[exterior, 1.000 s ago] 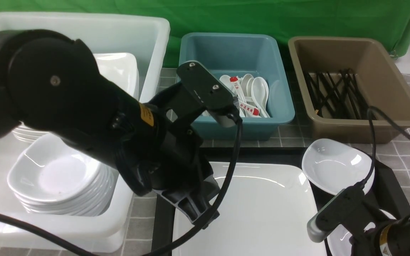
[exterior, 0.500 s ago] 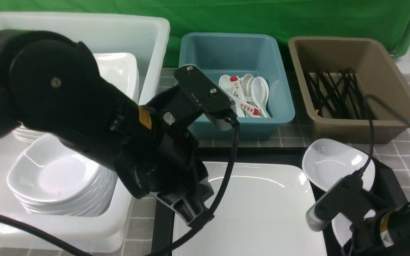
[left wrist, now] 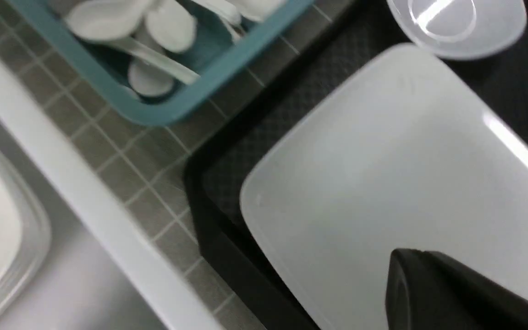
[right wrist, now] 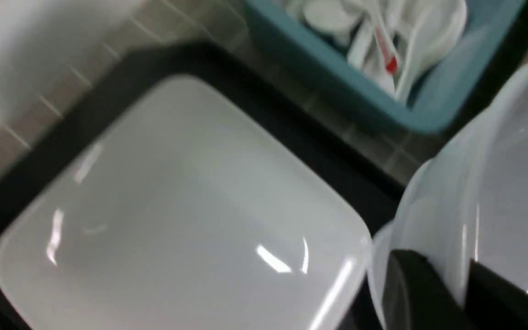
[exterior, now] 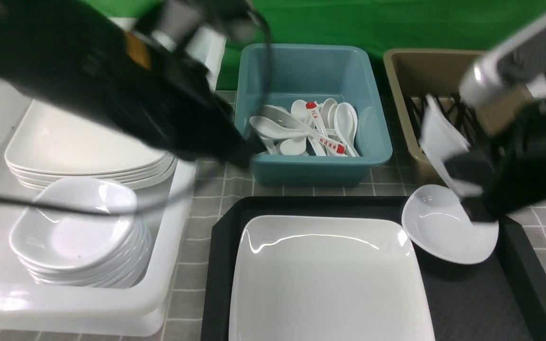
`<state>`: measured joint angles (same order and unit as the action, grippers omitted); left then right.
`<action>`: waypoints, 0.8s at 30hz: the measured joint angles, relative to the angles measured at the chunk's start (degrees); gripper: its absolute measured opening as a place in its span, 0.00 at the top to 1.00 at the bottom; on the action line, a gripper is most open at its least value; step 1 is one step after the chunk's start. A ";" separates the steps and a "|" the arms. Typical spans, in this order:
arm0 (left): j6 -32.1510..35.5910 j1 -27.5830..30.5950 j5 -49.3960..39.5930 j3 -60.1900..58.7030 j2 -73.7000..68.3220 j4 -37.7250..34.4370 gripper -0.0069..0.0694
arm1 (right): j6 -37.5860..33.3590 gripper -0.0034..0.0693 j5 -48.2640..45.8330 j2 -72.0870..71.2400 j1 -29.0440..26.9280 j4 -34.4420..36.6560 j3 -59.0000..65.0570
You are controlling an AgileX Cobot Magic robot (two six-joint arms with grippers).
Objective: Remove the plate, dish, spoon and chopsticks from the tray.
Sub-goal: Use the right arm to put the small plate into the large storage box on the left
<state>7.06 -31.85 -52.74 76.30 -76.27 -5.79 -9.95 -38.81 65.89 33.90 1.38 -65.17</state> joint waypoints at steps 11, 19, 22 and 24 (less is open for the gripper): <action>-3.87 29.35 -8.03 -3.60 12.50 -5.60 0.91 | -17.13 0.86 -7.29 28.47 11.53 20.75 -33.05; -5.44 41.85 -6.15 -15.28 26.34 -5.68 0.91 | -17.71 0.86 -7.85 47.14 20.83 20.16 -54.06; -5.99 43.79 -4.25 -19.05 30.89 -5.80 0.91 | -15.15 0.86 -7.12 53.97 23.31 15.73 -60.53; -6.04 43.85 -3.02 -20.24 32.49 -6.07 0.91 | -11.96 0.86 -7.00 57.80 24.06 12.30 -63.71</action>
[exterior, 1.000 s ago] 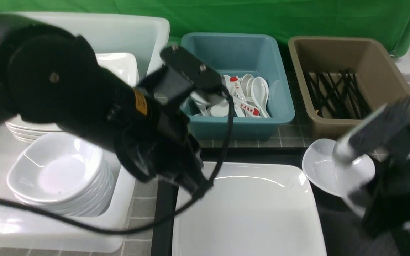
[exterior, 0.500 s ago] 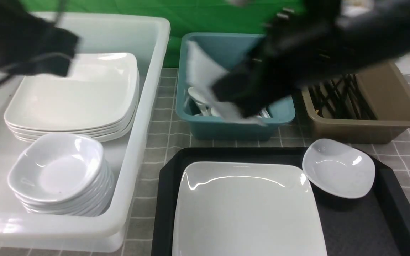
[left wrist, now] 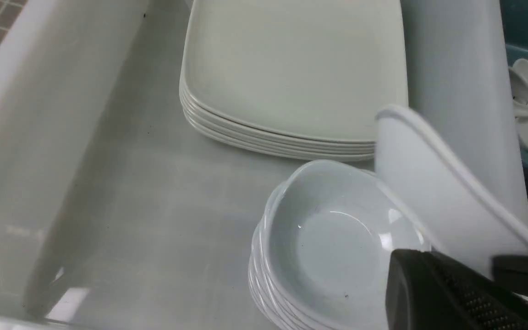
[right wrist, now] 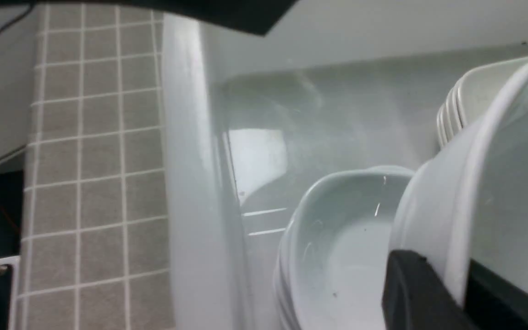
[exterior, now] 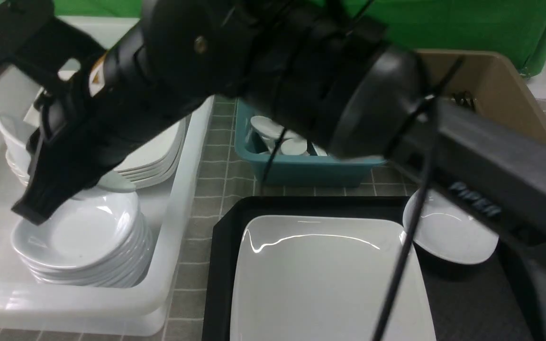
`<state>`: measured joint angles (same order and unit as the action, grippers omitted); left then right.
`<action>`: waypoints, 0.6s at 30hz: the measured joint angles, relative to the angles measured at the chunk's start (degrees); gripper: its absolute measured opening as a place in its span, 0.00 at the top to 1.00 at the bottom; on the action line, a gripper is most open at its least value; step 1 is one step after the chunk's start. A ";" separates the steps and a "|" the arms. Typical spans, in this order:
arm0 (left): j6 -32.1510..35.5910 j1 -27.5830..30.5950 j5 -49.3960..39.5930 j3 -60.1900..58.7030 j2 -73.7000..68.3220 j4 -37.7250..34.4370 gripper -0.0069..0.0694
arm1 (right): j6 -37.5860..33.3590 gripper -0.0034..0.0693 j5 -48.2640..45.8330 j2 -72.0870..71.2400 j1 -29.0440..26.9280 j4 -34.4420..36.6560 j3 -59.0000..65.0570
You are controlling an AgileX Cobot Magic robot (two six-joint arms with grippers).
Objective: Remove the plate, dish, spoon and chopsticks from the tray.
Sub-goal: Use the right arm to put the small plate into the large storage box on the left
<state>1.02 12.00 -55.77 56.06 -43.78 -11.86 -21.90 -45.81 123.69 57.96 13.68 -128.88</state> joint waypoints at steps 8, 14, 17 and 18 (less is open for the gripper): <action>0.00 0.00 0.23 -0.43 0.40 -1.03 0.91 | 6.04 0.66 -0.38 5.60 0.14 -3.40 -1.66; 0.13 0.00 0.48 -0.43 0.40 -1.28 0.91 | 14.25 0.30 -4.41 4.65 0.26 -3.52 -2.54; 1.10 0.00 0.54 -0.43 0.40 -2.25 0.91 | 14.88 0.22 -8.10 2.77 0.26 -3.74 -4.13; 2.23 0.00 0.54 -0.43 0.40 -3.15 0.91 | 14.23 0.22 -10.49 1.65 0.26 -4.48 -5.18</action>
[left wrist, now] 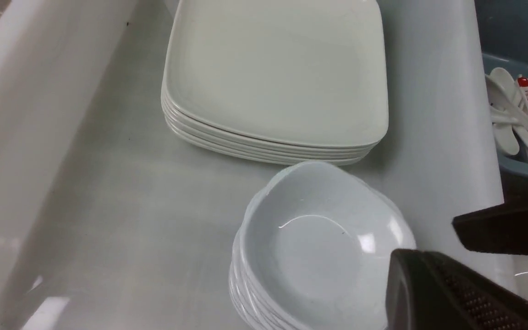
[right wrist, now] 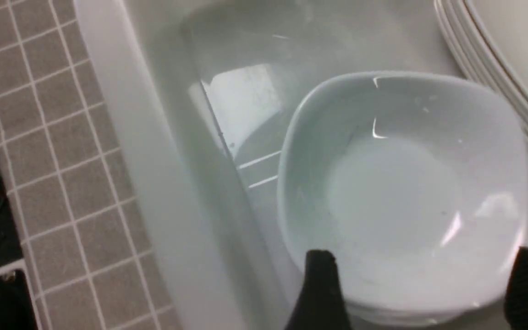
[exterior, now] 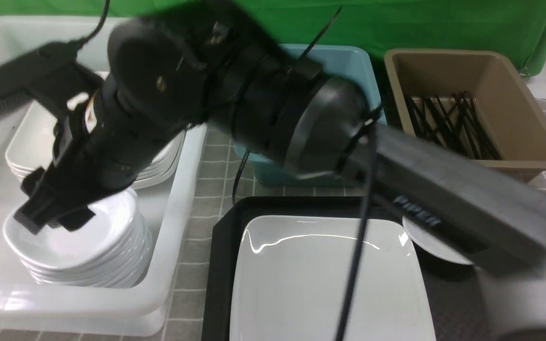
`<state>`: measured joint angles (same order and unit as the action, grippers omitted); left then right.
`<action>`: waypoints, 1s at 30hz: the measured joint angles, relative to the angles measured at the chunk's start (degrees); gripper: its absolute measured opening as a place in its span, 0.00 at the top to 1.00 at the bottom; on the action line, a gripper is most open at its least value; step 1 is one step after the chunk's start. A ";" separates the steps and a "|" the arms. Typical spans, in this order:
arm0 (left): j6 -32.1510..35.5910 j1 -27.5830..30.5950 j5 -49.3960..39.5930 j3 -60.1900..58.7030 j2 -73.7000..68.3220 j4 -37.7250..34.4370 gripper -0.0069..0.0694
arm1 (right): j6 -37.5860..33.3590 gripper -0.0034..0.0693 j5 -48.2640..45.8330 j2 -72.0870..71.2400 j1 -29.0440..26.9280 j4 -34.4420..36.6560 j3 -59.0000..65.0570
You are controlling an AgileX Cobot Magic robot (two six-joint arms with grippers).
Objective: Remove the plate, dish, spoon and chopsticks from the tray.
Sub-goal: Use the right arm to put the small plate into the large storage box on the left, then use the right arm to grab a small plate from the dinner plate
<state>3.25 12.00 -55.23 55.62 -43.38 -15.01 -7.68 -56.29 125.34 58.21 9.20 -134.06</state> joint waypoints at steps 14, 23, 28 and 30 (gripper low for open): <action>5.16 -26.62 -6.64 0.00 -8.42 -6.75 0.91 | 5.37 0.87 -10.53 -18.55 -15.58 -20.55 16.82; 1.16 -43.89 -3.45 0.00 -16.91 -3.64 0.91 | 9.06 0.45 -9.45 -25.02 -33.01 -20.23 52.65; 1.03 -47.99 0.73 0.00 -21.49 -3.84 0.91 | 9.66 0.33 -2.91 -24.52 -36.98 -20.24 63.07; 1.03 -48.07 1.48 0.00 -23.03 -3.84 0.91 | 9.50 0.33 -0.95 -24.52 -37.15 -20.80 64.48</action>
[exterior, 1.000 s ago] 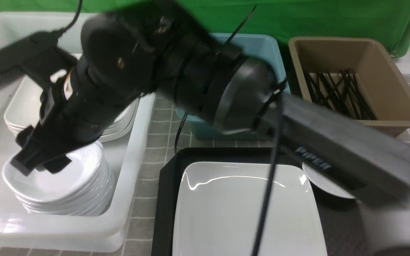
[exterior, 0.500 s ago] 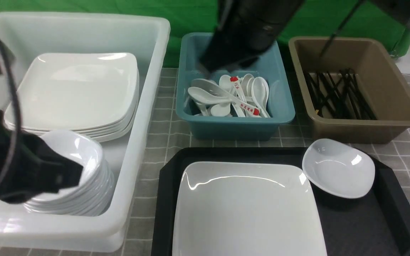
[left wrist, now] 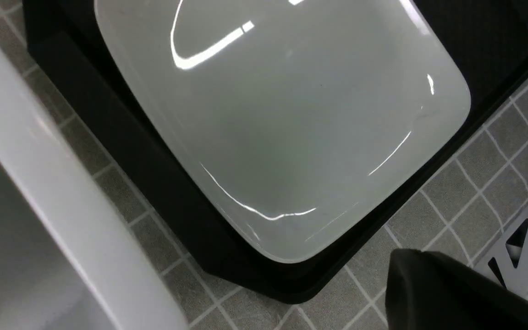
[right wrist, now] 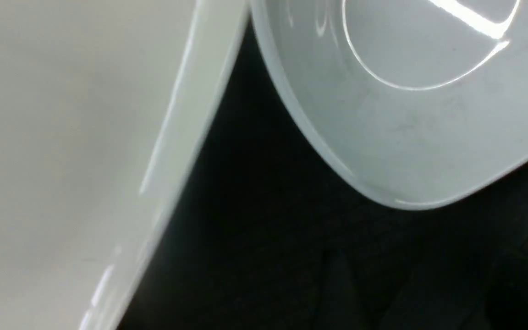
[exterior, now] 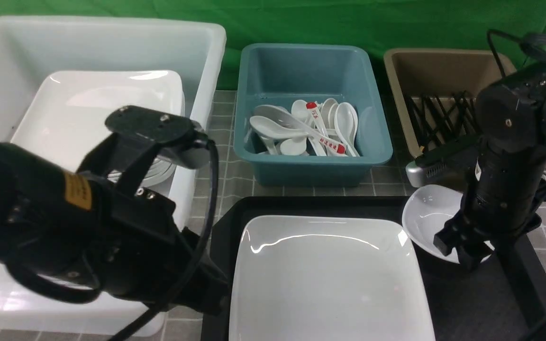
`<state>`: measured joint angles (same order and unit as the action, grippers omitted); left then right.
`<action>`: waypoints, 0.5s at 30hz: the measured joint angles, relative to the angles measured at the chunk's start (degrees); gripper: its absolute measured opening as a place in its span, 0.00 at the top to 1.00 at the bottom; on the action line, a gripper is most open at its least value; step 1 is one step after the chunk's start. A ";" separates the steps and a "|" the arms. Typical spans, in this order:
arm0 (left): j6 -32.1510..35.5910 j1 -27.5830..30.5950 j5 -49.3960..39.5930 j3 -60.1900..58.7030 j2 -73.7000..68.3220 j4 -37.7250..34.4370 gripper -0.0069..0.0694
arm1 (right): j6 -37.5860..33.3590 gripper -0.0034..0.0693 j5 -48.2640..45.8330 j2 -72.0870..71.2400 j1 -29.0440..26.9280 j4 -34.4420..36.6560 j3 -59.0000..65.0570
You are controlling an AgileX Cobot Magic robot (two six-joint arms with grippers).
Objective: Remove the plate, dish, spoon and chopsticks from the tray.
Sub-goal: Use the right arm to grab a small plate from the dinner plate
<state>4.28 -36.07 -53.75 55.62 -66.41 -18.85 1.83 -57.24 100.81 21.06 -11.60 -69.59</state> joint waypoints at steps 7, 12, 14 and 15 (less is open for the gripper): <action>4.39 -0.11 2.28 5.54 -11.68 -1.58 0.91 | -1.83 0.33 5.36 0.99 0.04 -0.55 2.27; 4.99 -0.11 2.91 10.46 -17.32 -1.64 0.91 | -2.80 0.33 7.01 3.25 0.04 -0.55 2.48; 5.64 -0.11 3.50 12.46 -19.20 -1.69 0.91 | -3.31 0.33 8.32 4.06 0.04 -0.55 2.48; 5.79 -0.11 4.03 12.85 -19.67 -1.69 0.91 | -3.57 0.33 8.73 4.21 0.04 -0.55 2.48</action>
<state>10.07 -36.18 -49.72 68.47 -86.08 -20.54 -1.74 -48.51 105.03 21.10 -12.15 -67.11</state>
